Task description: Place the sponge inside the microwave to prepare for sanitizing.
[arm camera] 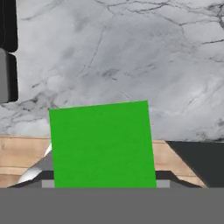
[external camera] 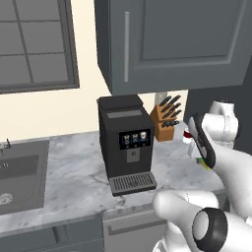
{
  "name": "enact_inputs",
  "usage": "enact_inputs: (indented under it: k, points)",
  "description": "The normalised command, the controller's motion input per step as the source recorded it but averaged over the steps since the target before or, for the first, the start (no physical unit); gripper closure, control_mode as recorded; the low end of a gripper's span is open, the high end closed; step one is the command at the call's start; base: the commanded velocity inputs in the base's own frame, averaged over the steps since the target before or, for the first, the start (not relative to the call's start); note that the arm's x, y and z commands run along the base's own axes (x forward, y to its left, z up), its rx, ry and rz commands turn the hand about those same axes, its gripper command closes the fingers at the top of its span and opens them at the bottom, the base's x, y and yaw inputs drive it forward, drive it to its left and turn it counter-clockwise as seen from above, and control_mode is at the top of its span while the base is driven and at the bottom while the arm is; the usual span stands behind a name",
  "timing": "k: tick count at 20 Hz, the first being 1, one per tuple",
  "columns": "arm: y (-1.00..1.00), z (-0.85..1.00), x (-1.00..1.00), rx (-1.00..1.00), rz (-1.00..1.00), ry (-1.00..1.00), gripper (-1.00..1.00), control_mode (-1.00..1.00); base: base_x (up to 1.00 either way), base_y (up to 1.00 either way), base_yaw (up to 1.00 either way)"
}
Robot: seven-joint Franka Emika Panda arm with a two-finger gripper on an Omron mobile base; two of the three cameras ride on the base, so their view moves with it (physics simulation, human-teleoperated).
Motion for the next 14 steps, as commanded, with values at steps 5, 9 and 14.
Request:
enact_inputs:
  k: [5, 9, 14]
  points:
    - [0.15, 0.74, -0.76, 0.00, -0.25, 0.08, 1.00, -1.00, 0.00, 0.00, 0.00]
    - [0.53, 0.91, -0.31, -0.04, -0.17, 0.04, 1.00, -1.00, 0.00, 0.00, 0.00]
    - [0.50, 0.21, -0.07, -0.29, -0.23, 0.03, 1.00, -1.00, 0.00, 0.00, 0.00]
